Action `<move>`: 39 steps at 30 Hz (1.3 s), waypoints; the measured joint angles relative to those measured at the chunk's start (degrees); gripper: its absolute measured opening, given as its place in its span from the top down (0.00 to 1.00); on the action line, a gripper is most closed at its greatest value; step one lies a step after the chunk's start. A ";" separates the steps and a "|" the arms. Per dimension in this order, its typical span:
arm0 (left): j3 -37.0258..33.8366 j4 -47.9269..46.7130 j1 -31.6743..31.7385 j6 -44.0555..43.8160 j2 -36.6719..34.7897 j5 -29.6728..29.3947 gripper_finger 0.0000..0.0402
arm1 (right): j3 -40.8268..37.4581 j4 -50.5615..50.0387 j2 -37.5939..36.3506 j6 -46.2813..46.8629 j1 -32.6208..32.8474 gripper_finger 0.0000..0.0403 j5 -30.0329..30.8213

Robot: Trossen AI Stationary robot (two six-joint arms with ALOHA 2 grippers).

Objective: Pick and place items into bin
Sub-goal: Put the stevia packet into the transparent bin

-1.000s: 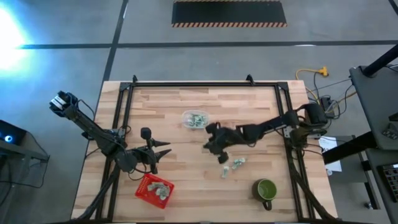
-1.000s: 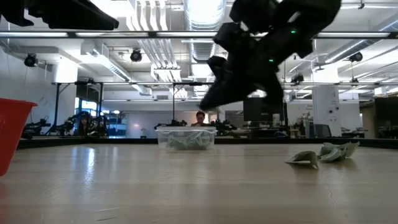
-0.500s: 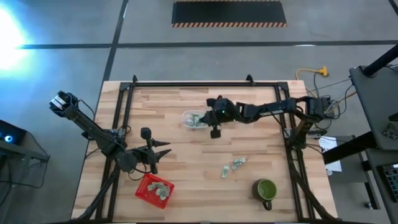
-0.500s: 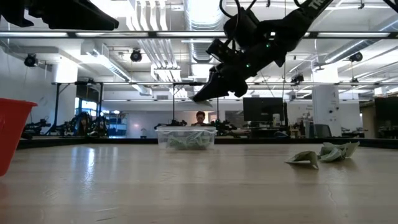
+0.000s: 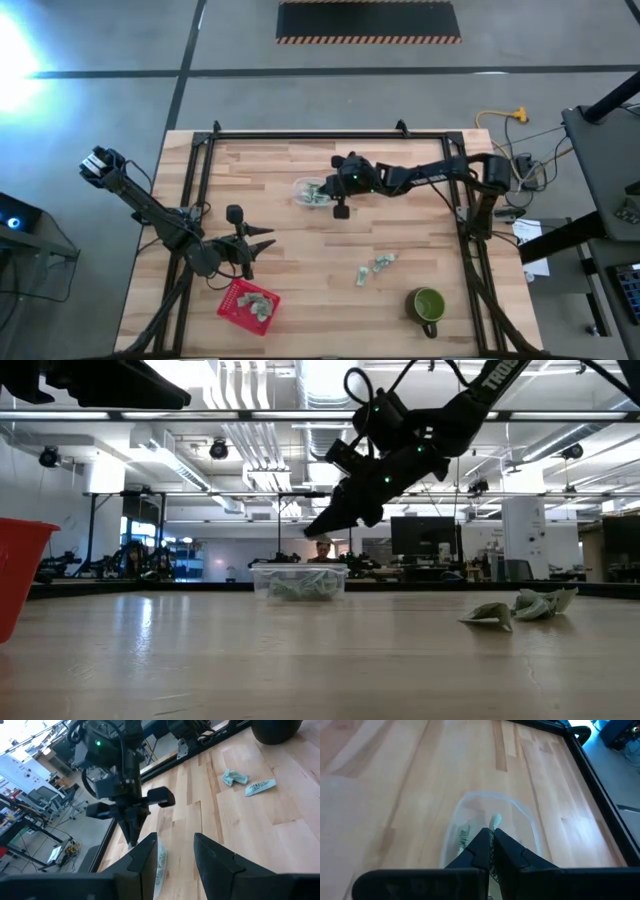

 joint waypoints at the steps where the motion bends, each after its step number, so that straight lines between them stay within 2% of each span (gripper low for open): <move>1: 0.00 0.00 0.00 0.00 0.00 0.00 0.72 | 0.30 -0.08 0.18 0.02 -0.10 0.98 0.02; 7: -0.01 -0.02 -0.04 0.49 0.00 0.00 0.72 | 0.85 -0.89 0.06 0.20 -0.17 0.93 -0.28; 17: -0.01 -0.01 -0.04 0.50 0.00 0.02 0.72 | 0.63 -1.09 -0.24 0.51 -0.46 0.65 -0.12; 21: 0.00 -0.02 -0.04 0.48 0.00 0.02 0.72 | 0.63 -8.34 -3.23 -2.71 0.24 0.59 -1.61; 24: -0.02 -0.02 -0.04 0.48 0.00 0.04 0.72 | 0.65 -19.41 -6.55 -4.72 1.75 0.57 -6.31; 26: -0.01 -0.02 -0.04 0.48 0.00 0.09 0.72 | 0.51 -26.29 -8.69 -4.47 3.14 0.57 -11.60; 28: -0.01 -0.02 -0.02 0.46 0.00 0.15 0.72 | -0.19 -29.62 -10.13 -3.44 5.14 0.56 -16.17; 39: 0.00 0.20 0.02 0.30 0.00 0.17 0.72 | -5.90 -32.22 -10.98 1.48 18.12 0.59 -16.31</move>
